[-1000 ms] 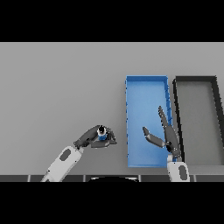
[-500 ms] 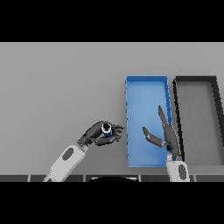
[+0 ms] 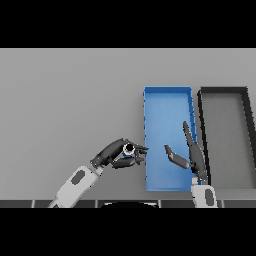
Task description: Pick up the blue pipe and place it into the blue bin.
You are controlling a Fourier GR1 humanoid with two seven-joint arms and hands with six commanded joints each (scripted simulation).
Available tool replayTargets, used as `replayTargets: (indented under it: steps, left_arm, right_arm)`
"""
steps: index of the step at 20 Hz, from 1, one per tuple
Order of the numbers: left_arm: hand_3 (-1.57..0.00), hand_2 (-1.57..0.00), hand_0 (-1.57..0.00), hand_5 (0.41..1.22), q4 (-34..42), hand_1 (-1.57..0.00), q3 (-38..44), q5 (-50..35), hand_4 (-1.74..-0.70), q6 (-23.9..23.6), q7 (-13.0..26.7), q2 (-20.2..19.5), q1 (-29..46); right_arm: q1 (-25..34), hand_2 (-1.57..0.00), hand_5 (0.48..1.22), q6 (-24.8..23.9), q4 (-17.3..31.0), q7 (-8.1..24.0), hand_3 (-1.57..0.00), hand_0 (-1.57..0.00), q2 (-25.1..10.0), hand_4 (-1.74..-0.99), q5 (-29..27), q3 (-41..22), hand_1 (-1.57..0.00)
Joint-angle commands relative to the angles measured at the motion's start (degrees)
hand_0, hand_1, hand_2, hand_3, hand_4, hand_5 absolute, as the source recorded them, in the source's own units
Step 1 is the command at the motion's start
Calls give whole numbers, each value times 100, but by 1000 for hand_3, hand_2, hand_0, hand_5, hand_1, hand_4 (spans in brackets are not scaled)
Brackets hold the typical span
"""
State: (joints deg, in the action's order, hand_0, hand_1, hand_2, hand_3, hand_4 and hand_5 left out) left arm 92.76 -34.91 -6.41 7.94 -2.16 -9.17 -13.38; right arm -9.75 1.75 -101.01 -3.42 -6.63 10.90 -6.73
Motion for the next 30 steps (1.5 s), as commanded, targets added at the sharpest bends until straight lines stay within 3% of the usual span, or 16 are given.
replayTargets:
  steps: [1,5,7,9,12,14,18,23,27,30]
  left_arm:
    - [-1496,-1568,-1567,1219,-2,-1568,14,26,-1740,6,1,-40,-1]
    - [-1495,-1570,-1569,1219,-99,-1570,-10,107,-1740,6,-14,19,1]
    - [-1495,-1570,-1570,1220,-13,-1570,-5,100,-1741,16,32,6,-21]
    - [-1497,-1570,-1570,1220,-18,-1570,-9,87,-1741,18,86,19,16]
    - [-1494,-1571,-1571,1221,-37,-1571,-47,163,-1741,31,68,16,26]
    - [-1491,-1571,-1571,1221,-16,-1571,-1,143,-1741,40,105,22,-65]
    - [-1486,-1571,-1571,1221,-66,-1571,31,175,-1741,28,86,27,-99]
    - [-1486,-1571,-1571,1221,-55,-1571,36,109,-1741,133,96,21,-117]
    - [-1525,-1571,-1571,1221,-97,-1571,35,11,-1741,321,-118,-4,-79]
    - [-1538,-1571,-1571,1221,-41,-1571,36,51,-1741,311,-11,-21,-69]
  right_arm:
    - [-18,1,605,-10,-17,7,1,1,6,-1141,1,0,1]
    - [-168,1,605,-9,-180,-65,1,1,33,-1176,-1,-44,1]
    - [-35,1,622,293,-206,-229,1,1,-57,-1196,-494,109,1]
    - [13,1,589,1015,-587,-239,1,1,-298,-1212,-1440,176,1]
    - [279,1,537,1726,-1216,314,1,1,-880,-1282,-2311,104,1]
    - [571,1,500,1969,-1562,868,1,1,-1213,-1314,-2705,-26,1]
    - [1352,1,503,2177,-1758,1756,1,1,-1365,-1309,-3003,-518,1]
    - [2141,1,527,2494,-1521,2080,1,1,-1252,-1276,-2780,-1026,1]
    - [2722,1,532,2545,-1265,2372,1,1,-935,-1230,-2730,-1355,1]
    - [3080,1,519,2626,-961,2470,1,1,-730,-1222,-2628,-1502,1]
